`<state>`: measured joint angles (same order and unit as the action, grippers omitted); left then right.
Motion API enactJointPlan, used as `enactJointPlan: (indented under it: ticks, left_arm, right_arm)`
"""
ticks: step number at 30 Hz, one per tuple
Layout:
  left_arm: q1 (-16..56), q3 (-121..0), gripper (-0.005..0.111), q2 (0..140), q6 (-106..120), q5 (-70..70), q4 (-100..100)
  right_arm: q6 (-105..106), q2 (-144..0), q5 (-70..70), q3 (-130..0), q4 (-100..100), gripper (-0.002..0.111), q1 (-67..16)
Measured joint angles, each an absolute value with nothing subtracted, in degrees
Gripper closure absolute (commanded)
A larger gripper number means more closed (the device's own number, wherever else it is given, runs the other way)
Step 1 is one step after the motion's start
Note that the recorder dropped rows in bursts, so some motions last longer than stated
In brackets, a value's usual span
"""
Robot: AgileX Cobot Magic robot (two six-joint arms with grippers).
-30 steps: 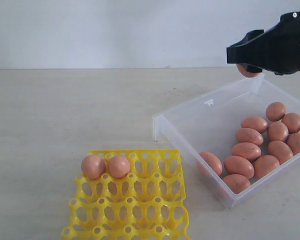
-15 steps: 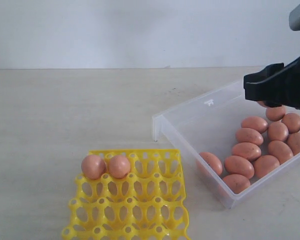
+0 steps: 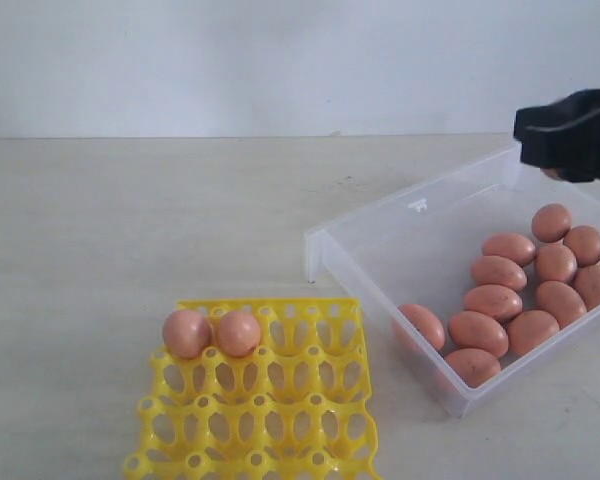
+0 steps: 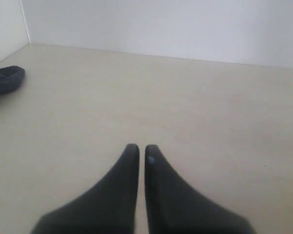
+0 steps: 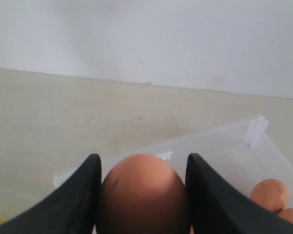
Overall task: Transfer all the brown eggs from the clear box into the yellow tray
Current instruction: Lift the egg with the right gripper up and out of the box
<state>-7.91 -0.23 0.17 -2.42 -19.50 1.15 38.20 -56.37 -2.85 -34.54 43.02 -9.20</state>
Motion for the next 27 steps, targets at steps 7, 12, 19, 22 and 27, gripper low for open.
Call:
enactJointPlan:
  ticks: [7,12,19,22,27]
  left_arm:
    - [-7.91,-0.23,0.103,0.17,-2.42,-19.5,1.15]
    - [-7.91,-0.23,0.103,0.17,-2.42,-19.5,1.15]
    - [-7.91,-0.23,0.103,0.17,-2.42,-19.5,1.15]
    - [-7.91,-0.23,0.103,0.17,-2.42,-19.5,1.15]
    - [-7.91,-0.23,0.103,0.17,-2.42,-19.5,1.15]
  right_arm:
    - [37.34,-45.53,0.44,-34.68,43.73,0.108,-9.2]
    - [35.25,-41.6,0.79,-37.67,43.94,0.108,-9.2]
    - [22.69,-41.33,1.06,-44.1,44.1,0.108,-9.2]
    - [17.33,-41.33,0.0,-45.96,44.1,0.108,-9.2]
    - [13.88,-41.33,-6.74,-49.23,44.93,0.108,-9.2]
